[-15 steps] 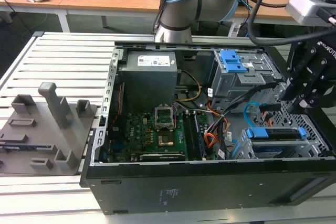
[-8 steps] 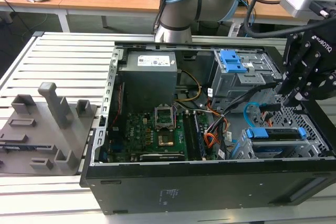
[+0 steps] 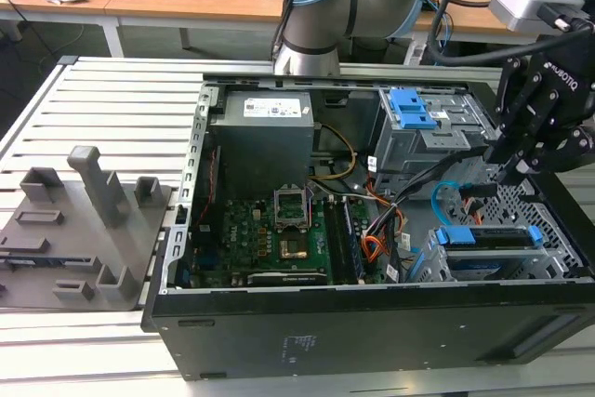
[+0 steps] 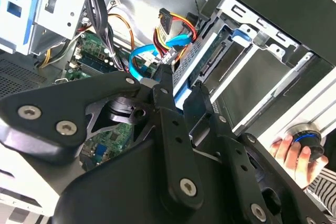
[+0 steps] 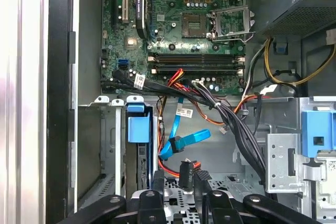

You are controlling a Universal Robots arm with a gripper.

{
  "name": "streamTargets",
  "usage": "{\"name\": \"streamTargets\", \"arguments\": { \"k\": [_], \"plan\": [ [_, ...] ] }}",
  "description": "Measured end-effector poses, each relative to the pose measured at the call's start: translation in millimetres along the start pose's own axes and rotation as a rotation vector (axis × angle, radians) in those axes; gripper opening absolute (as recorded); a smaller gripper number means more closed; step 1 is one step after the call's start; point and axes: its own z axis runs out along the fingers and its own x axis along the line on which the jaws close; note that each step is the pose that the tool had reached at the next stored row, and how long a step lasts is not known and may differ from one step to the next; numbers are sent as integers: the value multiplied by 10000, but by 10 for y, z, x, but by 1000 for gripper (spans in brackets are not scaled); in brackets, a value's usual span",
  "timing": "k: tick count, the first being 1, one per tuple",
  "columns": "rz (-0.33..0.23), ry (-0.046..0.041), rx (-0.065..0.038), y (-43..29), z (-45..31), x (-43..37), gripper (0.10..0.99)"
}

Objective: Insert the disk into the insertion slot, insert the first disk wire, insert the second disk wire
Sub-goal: 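Insert the first disk wire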

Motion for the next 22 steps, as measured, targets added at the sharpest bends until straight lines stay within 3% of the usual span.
{"name": "streamTargets", "arguments": {
  "k": [22],
  "plan": [
    [-1,-1,0,-7,133,0,361]
  ]
}}
